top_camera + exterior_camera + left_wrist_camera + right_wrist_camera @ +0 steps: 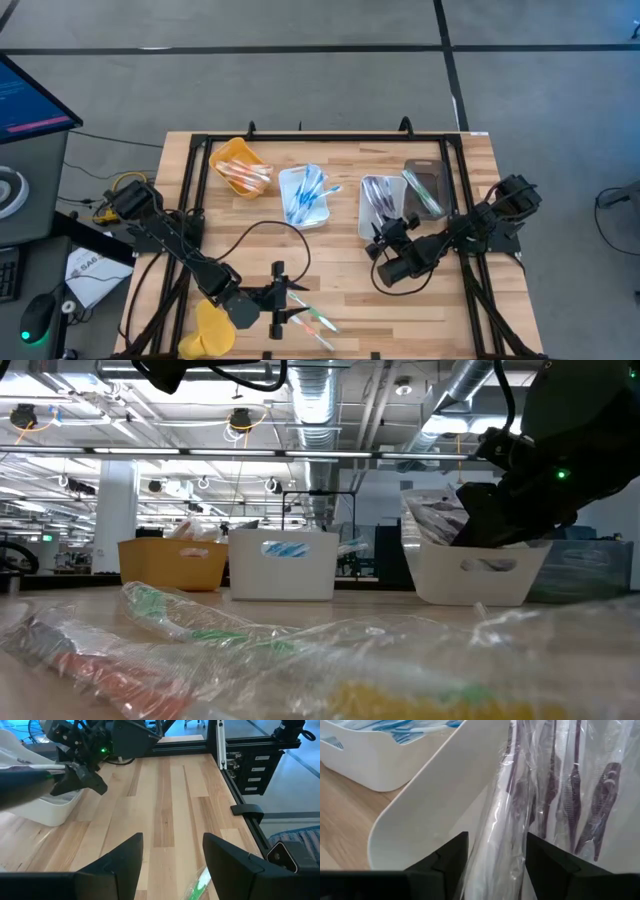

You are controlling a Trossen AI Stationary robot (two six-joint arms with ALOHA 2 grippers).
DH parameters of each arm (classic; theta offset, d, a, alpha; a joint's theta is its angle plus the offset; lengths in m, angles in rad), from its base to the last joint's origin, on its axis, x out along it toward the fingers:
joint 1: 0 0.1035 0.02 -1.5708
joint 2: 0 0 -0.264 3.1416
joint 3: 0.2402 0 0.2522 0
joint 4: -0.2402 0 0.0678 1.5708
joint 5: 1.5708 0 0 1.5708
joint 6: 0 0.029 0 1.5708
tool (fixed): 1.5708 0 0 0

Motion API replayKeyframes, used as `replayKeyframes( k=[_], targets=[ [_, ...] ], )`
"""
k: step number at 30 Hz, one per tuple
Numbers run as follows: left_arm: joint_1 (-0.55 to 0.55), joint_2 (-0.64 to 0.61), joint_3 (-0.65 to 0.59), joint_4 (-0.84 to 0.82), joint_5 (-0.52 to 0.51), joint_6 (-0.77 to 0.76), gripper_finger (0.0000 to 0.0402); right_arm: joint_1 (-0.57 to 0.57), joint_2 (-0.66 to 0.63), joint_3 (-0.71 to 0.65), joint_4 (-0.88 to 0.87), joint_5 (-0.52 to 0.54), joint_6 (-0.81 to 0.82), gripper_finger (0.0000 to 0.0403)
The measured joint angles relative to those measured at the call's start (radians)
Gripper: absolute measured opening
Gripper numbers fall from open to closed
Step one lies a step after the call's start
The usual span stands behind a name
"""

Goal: Pick & Place Toothbrushes
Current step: Put the purple toothbrush into the right white bin, then put the green toothbrush into the black bin

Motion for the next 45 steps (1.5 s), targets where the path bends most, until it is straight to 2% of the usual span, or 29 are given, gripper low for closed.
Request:
replayKeyframes(
  k=[8,17,27,31,37,45],
  targets=[
    [0.0,0.0,0.0,0.0,0.0,0.0,0.0199,0.0,0.0,0.013,-0.03,-0.007,0.001,0.0174],
    [0.0,0.0,0.0,0.0,0.0,0.0,0.0199,-0.025,0.0,0.164,-0.271,-0.094,0.005,0.0159],
    [0.0,0.0,0.0,0.0,0.0,-0.007,0.0199,-0.137,-0.001,0.251,-0.403,-0.227,0.035,0.0143],
    [0.0,0.0,0.0,0.0,0.0,-0.008,0.0199,-0.162,-0.001,0.261,-0.431,-0.28,-0.01,0.0139],
    [0.0,0.0,0.0,0.0,0.0,-0.007,0.0199,-0.172,-0.001,0.305,-0.481,-0.278,-0.043,0.0141],
    [0.0,0.0,0.0,0.0,0.0,-0.008,0.0199,-0.14,-0.001,0.416,-0.7,-0.277,0.007,0.0138]
  ],
)
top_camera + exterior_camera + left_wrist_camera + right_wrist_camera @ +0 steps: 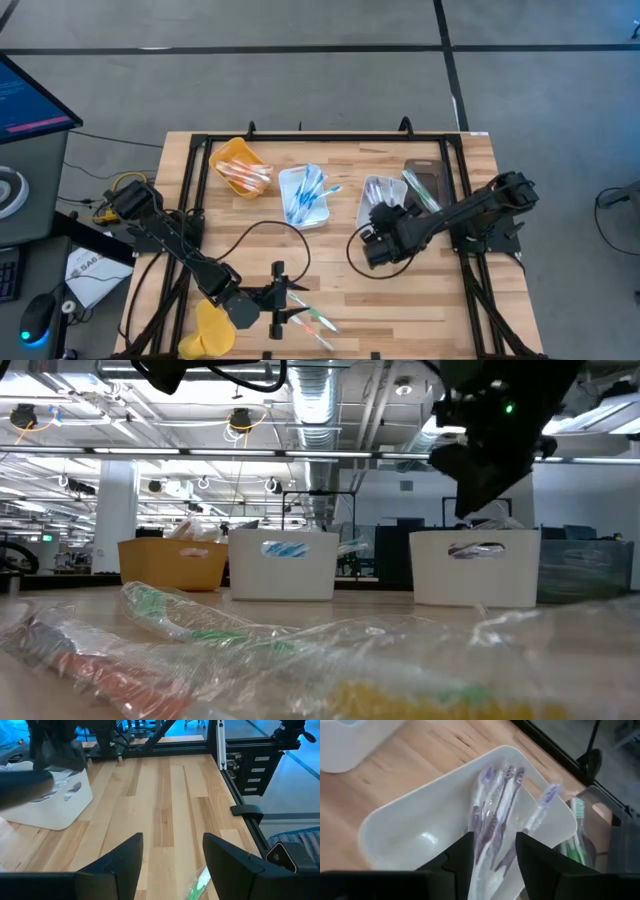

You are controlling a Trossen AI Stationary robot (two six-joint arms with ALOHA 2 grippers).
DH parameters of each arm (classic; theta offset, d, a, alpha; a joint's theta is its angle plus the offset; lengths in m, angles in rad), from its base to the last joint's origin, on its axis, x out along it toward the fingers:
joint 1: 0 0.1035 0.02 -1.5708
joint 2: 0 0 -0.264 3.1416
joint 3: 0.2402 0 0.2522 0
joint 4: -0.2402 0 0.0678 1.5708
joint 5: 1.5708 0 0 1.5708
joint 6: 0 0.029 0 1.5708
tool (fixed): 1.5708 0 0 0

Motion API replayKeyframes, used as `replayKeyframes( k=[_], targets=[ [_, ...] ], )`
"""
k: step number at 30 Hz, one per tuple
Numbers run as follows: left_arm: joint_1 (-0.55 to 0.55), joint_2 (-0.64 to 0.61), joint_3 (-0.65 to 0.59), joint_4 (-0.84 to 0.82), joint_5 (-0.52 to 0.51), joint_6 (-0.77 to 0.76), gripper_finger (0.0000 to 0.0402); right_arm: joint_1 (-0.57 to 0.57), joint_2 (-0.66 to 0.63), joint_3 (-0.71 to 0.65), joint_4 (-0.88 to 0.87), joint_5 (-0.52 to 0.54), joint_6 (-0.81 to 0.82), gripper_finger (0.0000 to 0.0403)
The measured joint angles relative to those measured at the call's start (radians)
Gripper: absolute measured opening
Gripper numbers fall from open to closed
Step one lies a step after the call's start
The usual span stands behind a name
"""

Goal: Pick & Place Toothbrushes
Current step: Put the green toothbrush into the black bin

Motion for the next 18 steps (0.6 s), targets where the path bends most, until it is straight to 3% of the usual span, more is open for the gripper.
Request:
replayKeyframes(
  k=[13,18],
  targets=[
    [0.001,0.0,0.001,0.049,0.006,0.004,0.0199,0.268,-0.001,0.155,-0.015,0.003,-0.081,0.0136],
    [0.006,0.0,0.001,0.047,0.114,-0.007,0.0199,0.405,0.0,0.155,0.025,0.004,-0.076,0.0132]
  ],
)
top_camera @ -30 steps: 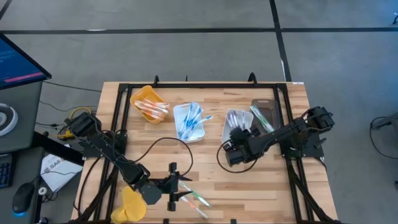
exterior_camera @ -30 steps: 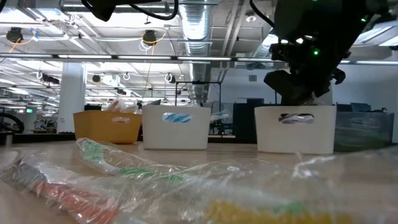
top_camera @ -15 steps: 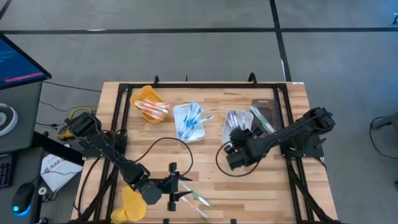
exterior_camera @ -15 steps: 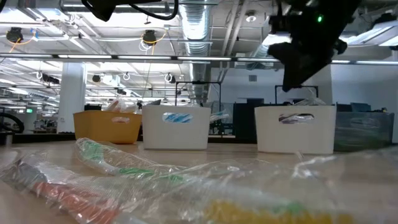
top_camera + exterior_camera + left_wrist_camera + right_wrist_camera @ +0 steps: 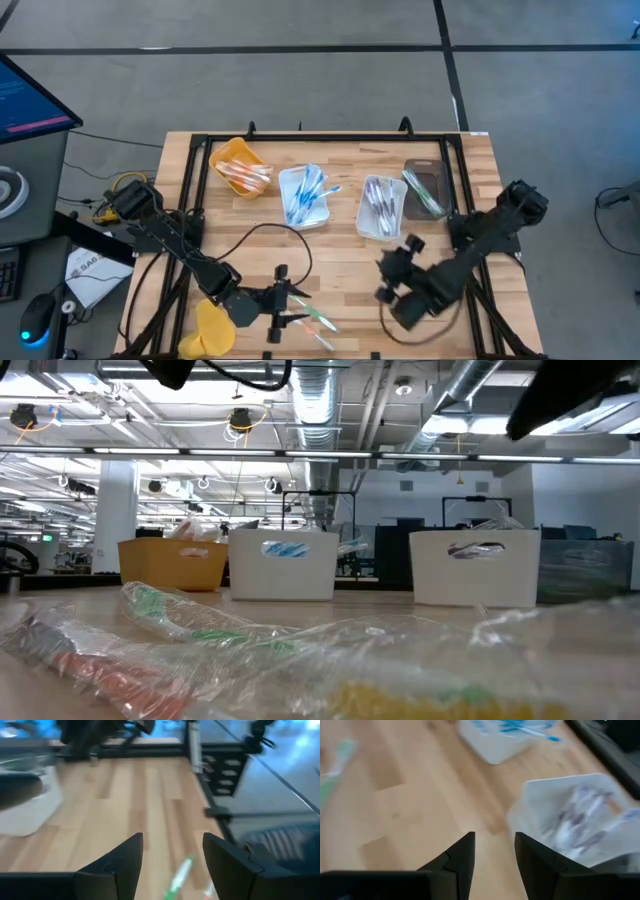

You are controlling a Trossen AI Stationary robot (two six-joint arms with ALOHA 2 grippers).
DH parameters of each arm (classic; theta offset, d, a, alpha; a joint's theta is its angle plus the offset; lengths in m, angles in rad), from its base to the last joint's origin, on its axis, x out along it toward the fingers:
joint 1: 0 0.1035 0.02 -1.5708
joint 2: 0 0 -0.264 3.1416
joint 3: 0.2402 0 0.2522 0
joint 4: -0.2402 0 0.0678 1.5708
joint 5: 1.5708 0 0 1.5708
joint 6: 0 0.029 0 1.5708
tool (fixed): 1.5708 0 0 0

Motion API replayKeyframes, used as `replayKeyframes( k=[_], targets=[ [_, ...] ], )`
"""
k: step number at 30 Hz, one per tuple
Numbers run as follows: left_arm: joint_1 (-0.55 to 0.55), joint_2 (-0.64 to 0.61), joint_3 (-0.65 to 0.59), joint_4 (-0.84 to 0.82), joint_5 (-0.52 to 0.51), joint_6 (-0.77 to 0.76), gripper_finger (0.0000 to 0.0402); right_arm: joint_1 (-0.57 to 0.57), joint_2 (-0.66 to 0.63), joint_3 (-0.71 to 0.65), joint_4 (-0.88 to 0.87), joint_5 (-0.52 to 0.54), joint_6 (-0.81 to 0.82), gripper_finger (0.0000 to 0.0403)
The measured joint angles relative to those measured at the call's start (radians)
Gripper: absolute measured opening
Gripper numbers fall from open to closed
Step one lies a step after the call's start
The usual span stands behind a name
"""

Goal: Pick & Place Toothbrushes
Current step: Put the green toothbrush into the black bin

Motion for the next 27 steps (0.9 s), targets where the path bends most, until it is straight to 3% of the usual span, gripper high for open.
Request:
replayKeyframes(
  k=[3,10,15,23,27],
  targets=[
    [-0.01,0.002,0.0,-0.001,0.06,0.052,0.0199,0.064,0.008,0.0,0.039,0.013,-0.001,0.0134],
    [-0.022,0.098,-0.001,-0.008,0.07,0.197,0.0199,0.129,0.007,-0.001,0.131,0.06,-0.093,0.0131],
    [-0.002,0.165,-0.001,-0.008,0.083,0.198,0.0199,0.127,0.007,-0.001,0.204,0.059,-0.178,0.0128],
    [0.018,0.171,-0.002,-0.07,0.114,0.19,0.0199,0.112,0.007,-0.001,0.258,0.058,-0.244,0.0129],
    [0.028,0.171,-0.028,-0.083,0.114,0.102,0.0199,0.099,0.007,-0.001,0.258,0.058,-0.251,0.0129]
  ],
)
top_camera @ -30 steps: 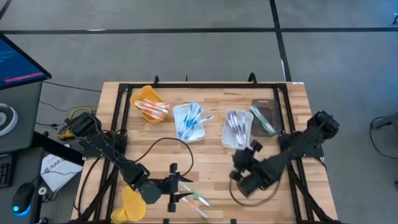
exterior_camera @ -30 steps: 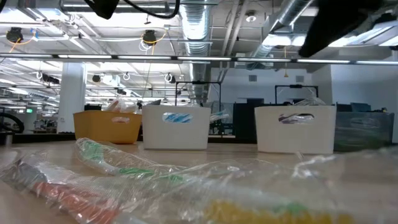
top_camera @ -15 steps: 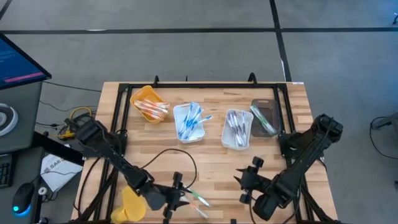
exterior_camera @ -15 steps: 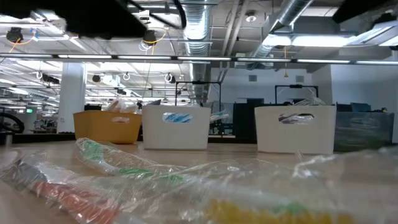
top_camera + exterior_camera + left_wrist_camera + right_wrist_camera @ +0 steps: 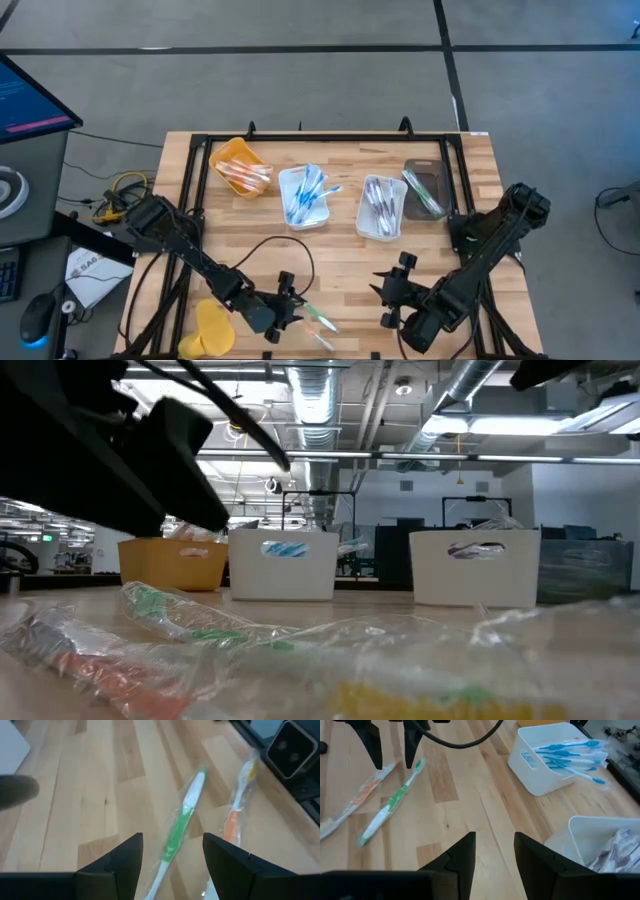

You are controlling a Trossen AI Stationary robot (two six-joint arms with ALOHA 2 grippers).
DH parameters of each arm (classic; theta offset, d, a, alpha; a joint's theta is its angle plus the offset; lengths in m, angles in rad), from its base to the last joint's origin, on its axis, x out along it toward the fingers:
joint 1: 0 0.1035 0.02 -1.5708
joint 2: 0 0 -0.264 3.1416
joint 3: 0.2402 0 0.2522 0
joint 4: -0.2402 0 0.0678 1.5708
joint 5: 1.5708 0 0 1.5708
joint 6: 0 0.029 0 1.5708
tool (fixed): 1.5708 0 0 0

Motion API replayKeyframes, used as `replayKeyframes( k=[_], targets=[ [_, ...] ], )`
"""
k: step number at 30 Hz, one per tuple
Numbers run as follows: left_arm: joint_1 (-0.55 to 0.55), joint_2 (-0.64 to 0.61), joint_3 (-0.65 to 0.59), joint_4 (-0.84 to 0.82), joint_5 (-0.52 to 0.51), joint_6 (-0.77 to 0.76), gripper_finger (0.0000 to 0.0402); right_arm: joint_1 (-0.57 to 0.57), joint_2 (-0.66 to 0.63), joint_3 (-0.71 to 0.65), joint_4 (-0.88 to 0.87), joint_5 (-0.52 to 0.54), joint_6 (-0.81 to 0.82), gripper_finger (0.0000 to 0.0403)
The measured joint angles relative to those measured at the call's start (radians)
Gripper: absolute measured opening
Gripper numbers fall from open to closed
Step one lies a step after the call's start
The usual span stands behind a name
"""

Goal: Pick & Place Toothbrushes
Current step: Put the green toothbrush into the black bin

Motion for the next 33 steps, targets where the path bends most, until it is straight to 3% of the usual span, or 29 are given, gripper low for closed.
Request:
replayKeyframes(
  k=[26,33],
  targets=[
    [-0.001,0.0,-0.055,0.018,0.009,-0.031,0.0199,-0.012,0.002,0.0,0.002,0.001,-0.018,0.0128],
    [0.003,0.067,-0.055,0.039,0.008,-0.026,0.0199,-0.012,0.002,0.0,0.002,0.002,-0.018,0.0128]
  ],
)
